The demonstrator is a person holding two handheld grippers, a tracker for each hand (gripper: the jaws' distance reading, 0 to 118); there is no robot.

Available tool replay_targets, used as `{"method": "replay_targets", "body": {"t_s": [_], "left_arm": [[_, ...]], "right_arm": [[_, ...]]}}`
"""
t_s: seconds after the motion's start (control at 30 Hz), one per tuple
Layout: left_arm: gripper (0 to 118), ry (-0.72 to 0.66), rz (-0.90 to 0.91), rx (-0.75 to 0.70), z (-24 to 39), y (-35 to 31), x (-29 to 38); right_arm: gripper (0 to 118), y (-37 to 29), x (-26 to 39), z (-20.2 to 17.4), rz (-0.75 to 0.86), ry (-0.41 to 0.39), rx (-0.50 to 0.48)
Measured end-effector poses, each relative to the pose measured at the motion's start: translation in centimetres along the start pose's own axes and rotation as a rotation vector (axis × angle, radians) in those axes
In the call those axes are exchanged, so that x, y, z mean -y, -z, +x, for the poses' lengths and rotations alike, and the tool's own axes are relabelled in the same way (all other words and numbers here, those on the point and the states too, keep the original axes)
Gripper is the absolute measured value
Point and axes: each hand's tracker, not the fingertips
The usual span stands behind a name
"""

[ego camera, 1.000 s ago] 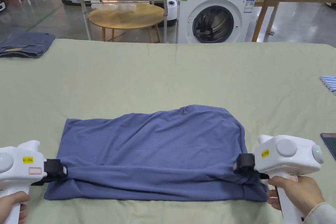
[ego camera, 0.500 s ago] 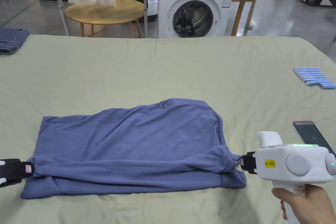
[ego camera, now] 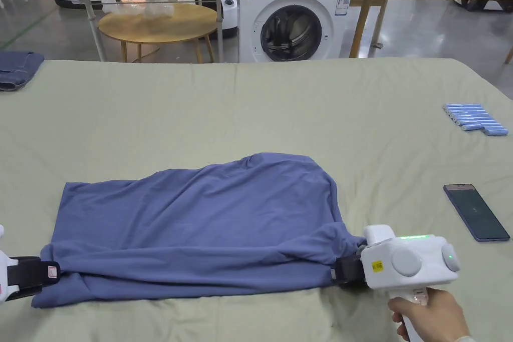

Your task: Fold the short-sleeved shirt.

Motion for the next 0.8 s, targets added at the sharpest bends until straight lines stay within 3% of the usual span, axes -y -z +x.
{"method": "replay_targets", "body": {"t_s": [0.03, 0.07, 0.1, 0.13, 0.17, 0.23, 0.3, 0.33, 0.53, 0.63, 0.8], "left_arm": [[0, 0.000, -0.005, 0.004, -0.2, 0.6, -0.3], [0, 0.001, -0.007, 0.005, -0.3, 0.7, -0.4], [0, 0.003, -0.007, 0.004, -0.5, 0.8, -0.5], [0, 0.009, -0.009, 0.005, -0.7, 0.9, -0.6], [0, 0.014, -0.013, 0.008, 0.8, 0.4, 0.5], [3, 0.019, -0.026, 0.004, 0.8, 0.6, 0.5], [67, 0.053, -0.009, -0.067, 1.3, 0.5, 0.5], [86, 0.064, -0.004, -0.105, 1.4, 0.6, 0.5], [87, -0.046, -0.062, -0.281, -3.5, 4.8, -0.8], [87, -0.122, -0.077, -0.211, -4.3, 5.9, -0.5], [87, -0.036, -0.135, -0.237, -1.9, 8.3, 1.1]], "right_arm": [[63, 0.4, 0.2, -0.1, 0.001, 0.014, 0.001], [59, 0.6, 0.5, -0.2, 0.000, 0.019, 0.075], [54, 0.4, 0.5, -0.3, 0.003, 0.012, 0.033], [42, -0.5, 0.0, -0.5, -0.003, 0.005, 0.032], [12, -0.9, 0.0, -0.6, 0.002, -0.008, 0.033], [9, -1.6, 0.0, -0.5, 0.029, -0.001, 0.008], [9, -1.6, -0.3, -0.5, 0.010, -0.005, 0.007], [8, -1.6, -0.2, -0.4, 0.015, -0.001, 0.005], [8, -0.5, -0.6, -0.3, -0.003, 0.020, -0.005], [8, -0.2, -0.6, -0.1, -0.015, 0.037, -0.008], [8, -1.2, -0.6, -0.6, -0.025, 0.041, -0.014]]}}
